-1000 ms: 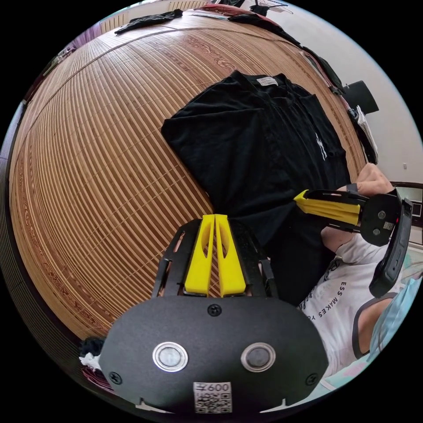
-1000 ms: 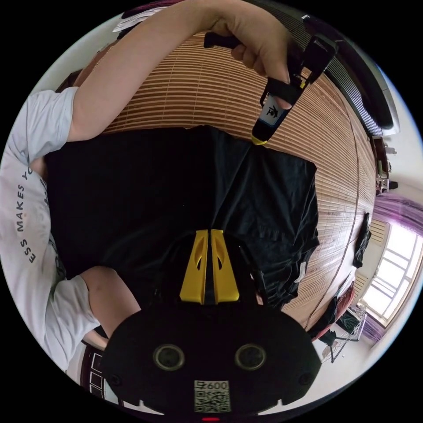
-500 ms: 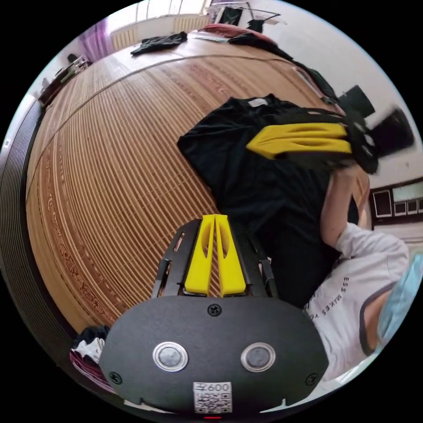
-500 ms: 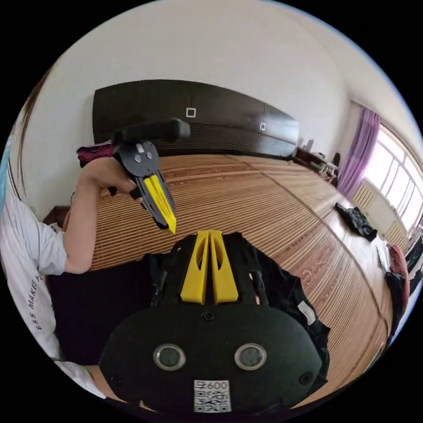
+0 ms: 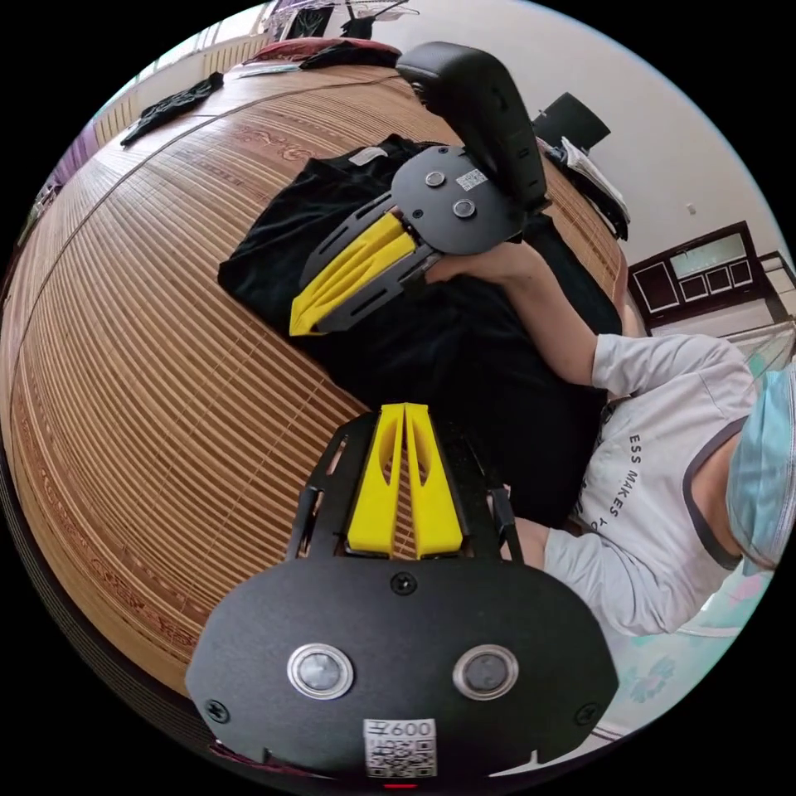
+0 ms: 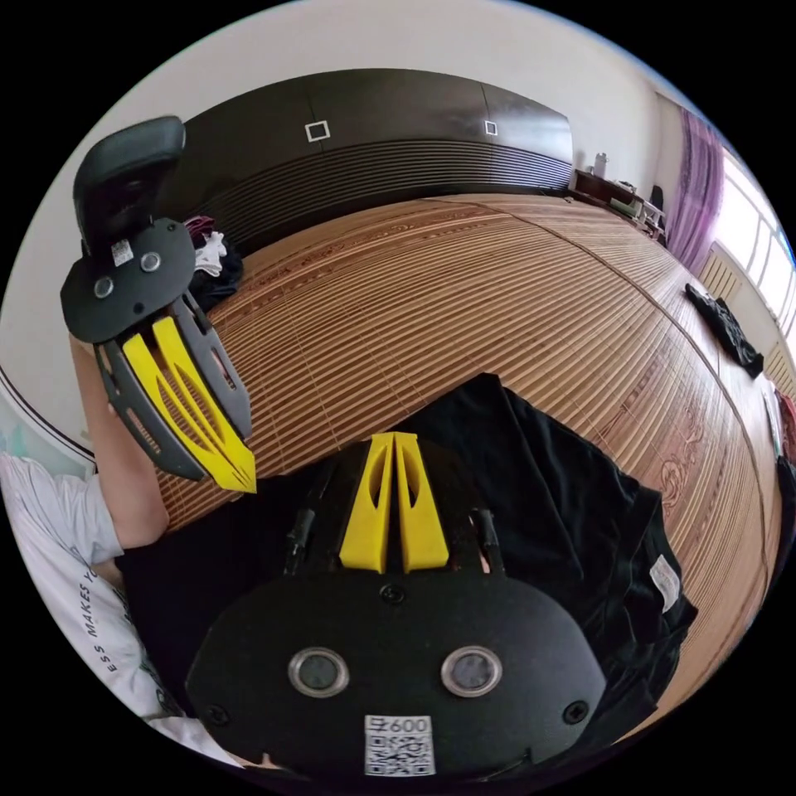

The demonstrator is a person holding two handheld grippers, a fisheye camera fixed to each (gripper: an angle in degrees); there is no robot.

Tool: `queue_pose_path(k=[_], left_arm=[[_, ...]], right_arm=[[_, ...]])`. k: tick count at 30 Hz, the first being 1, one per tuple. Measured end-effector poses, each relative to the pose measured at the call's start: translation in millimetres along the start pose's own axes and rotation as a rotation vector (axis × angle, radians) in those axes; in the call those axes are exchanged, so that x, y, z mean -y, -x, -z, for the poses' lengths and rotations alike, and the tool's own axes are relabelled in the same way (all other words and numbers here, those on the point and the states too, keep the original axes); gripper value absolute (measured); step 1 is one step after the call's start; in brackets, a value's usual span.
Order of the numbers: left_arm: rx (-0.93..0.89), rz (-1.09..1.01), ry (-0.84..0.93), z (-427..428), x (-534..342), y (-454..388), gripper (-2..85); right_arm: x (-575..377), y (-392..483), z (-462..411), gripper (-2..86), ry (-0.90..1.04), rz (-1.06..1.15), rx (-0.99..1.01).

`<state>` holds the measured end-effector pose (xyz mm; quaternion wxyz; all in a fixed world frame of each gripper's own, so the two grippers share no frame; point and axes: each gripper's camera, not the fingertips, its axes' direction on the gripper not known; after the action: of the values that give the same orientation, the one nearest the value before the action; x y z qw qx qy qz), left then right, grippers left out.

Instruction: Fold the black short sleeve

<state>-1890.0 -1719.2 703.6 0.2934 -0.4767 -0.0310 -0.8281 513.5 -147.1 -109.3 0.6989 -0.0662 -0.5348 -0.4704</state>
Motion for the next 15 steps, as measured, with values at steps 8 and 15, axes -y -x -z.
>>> queue_pose_path(k=[8, 15], left_arm=[[-0.174, 0.041, 0.280, -62, -1, 31, 0.1], [-0.075, 0.003, 0.275, -55, -16, 7, 0.0]], right_arm=[[52, 2, 30, -0.8, -0.008, 0.020, -0.076], [83, -19, 57, -0.8, -0.047, -0.034, -0.011]])
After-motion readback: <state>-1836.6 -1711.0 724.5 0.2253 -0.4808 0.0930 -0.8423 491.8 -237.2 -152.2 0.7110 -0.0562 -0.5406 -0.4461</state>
